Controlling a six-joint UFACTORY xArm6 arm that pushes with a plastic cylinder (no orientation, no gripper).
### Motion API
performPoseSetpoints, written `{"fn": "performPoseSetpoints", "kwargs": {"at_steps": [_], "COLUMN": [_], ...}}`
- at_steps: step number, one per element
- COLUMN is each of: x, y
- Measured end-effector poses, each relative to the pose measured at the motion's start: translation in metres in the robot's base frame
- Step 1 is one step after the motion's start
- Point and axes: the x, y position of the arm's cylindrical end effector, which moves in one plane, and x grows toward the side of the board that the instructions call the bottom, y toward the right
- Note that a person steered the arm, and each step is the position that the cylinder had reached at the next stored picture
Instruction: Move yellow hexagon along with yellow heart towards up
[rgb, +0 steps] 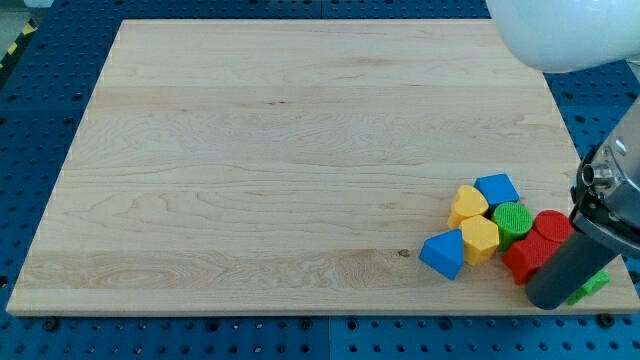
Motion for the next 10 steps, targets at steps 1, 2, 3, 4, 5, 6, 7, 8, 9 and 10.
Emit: {"fn": "performPoseSetpoints", "kwargs": {"at_steps": [1, 2, 3, 4, 5, 6, 7, 8, 9, 10], "x": [0.000, -0.004, -0.021, -0.042, -0.062, -0.080, -0.112, -0.149, -0.191, -0.220], "y": [-0.016, -0.041, -0.052, -0.052, -0.053, -0.059, -0.071, -0.085, -0.096, -0.098]}}
